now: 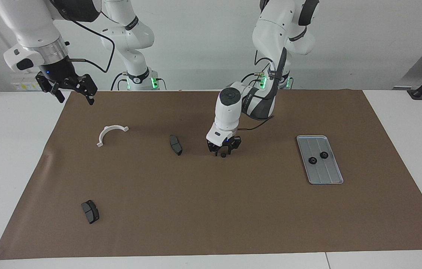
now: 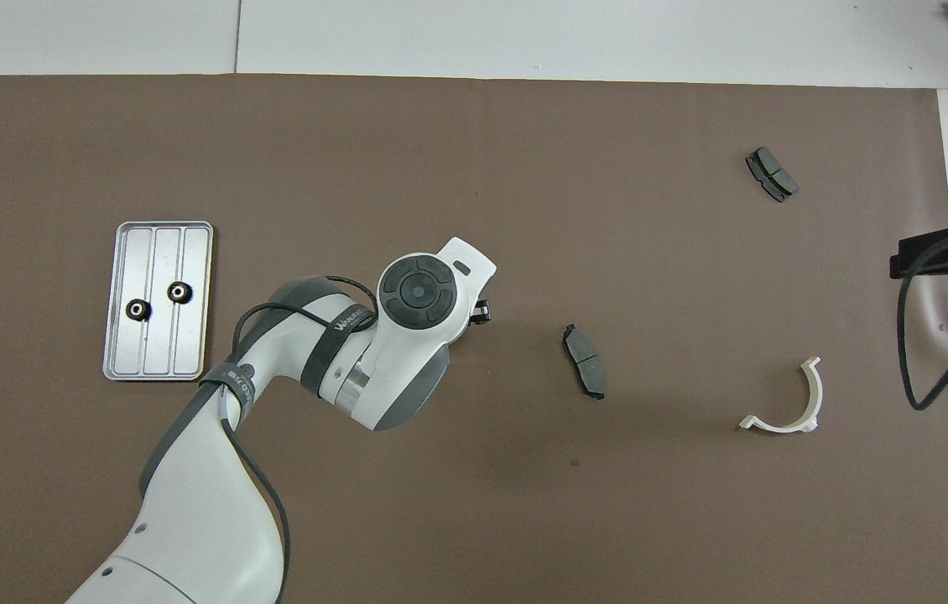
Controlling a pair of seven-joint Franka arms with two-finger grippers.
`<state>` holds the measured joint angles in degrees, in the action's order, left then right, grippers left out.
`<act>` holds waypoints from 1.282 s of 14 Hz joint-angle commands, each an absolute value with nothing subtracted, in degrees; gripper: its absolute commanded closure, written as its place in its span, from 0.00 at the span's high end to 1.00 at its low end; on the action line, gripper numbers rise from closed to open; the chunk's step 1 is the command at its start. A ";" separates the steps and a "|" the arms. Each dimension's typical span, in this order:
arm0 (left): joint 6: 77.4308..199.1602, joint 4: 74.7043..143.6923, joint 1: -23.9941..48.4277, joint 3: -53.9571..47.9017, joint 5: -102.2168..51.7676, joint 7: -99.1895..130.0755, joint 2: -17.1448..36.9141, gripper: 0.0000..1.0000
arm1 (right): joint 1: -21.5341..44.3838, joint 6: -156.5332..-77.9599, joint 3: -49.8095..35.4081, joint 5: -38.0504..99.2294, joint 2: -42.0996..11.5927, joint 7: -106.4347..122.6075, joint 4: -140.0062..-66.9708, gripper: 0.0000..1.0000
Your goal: Pick bearing gear from pile to tray
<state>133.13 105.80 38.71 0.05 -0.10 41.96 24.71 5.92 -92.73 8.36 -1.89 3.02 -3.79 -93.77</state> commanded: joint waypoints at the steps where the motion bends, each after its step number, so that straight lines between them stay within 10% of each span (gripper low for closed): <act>1: 134.56 107.58 40.08 0.88 1.14 43.24 23.82 0.47 | 6.15 -91.50 8.88 -1.67 3.78 -2.55 -94.49 1.00; 9: 134.65 107.67 39.99 0.88 1.14 43.07 23.73 0.03 | 5.36 -88.94 6.94 -0.44 4.65 -4.48 -94.47 1.00; 18: 122.63 97.99 25.95 0.97 0.53 36.25 20.24 0.00 | 5.62 -89.74 6.86 -0.96 4.57 -3.61 -94.14 1.00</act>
